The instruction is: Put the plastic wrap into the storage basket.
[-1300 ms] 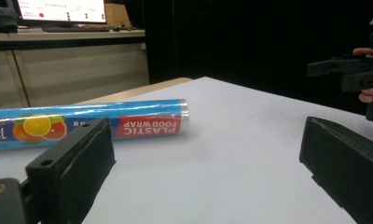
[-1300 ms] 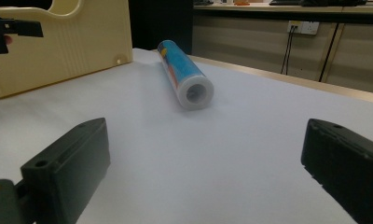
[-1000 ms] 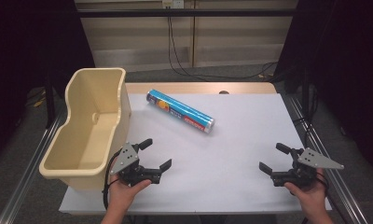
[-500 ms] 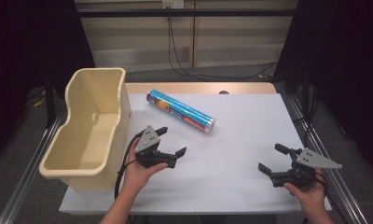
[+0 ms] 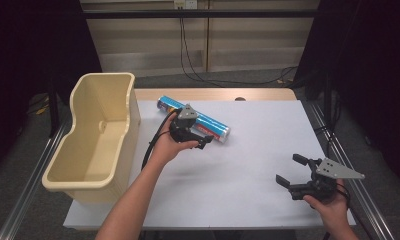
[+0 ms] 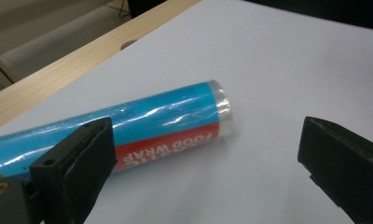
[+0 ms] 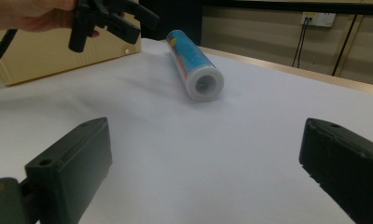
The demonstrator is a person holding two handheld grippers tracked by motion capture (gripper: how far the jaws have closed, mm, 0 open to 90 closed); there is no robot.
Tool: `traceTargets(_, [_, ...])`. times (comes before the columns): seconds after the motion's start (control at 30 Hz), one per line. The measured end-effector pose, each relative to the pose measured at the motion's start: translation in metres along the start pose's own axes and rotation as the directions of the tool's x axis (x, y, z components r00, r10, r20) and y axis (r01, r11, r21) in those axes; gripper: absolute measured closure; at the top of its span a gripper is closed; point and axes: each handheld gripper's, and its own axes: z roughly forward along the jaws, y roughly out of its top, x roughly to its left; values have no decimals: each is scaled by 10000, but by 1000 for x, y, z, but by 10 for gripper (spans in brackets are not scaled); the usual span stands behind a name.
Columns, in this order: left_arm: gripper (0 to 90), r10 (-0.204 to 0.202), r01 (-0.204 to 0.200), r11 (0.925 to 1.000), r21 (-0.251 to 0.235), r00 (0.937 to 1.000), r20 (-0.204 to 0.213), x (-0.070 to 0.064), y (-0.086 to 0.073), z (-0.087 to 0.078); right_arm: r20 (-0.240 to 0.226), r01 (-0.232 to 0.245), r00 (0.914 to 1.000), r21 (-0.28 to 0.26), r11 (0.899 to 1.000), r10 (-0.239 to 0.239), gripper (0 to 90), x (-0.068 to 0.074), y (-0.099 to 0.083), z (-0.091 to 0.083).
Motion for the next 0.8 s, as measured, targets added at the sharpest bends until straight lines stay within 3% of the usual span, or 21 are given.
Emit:
traceTargets(0.1, [41, 216, -216, 9978, 623, 9998, 9, 11, 7, 10, -15, 21, 10000, 9, 10000, -21, 22, 0, 0, 0])
traceTargets(0.2, [42, 591, -582, 9885, 1393, 9983, -22, 20, 10, 22, -44, 16, 10000, 20, 10000, -16, 23, 0, 0, -1])
traceTargets(0.3, [42, 747, -726, 9797, 1868, 9972, -46, 29, 10, 34, -49, 12, 10000, 6, 10000, -12, 24, 0, 0, -1])
traceTargets(0.43, [44, 773, -730, 9738, 2155, 9969, -112, 38, 11, 45, -56, -22, 10000, 26, 10000, 22, 26, -1, 0, -1])
traceTargets(0.6, [41, 1275, -1217, 9628, 2413, 9918, -82, 51, 18, 54, -105, -19, 9999, 62, 10000, 20, 27, -1, -1, -1])
traceTargets(0.8, [41, 1458, -1474, 9557, 2549, 9890, 249, 64, 24, 65, -166, -44, 9999, 112, 9999, 46, 28, -1, -1, 0])
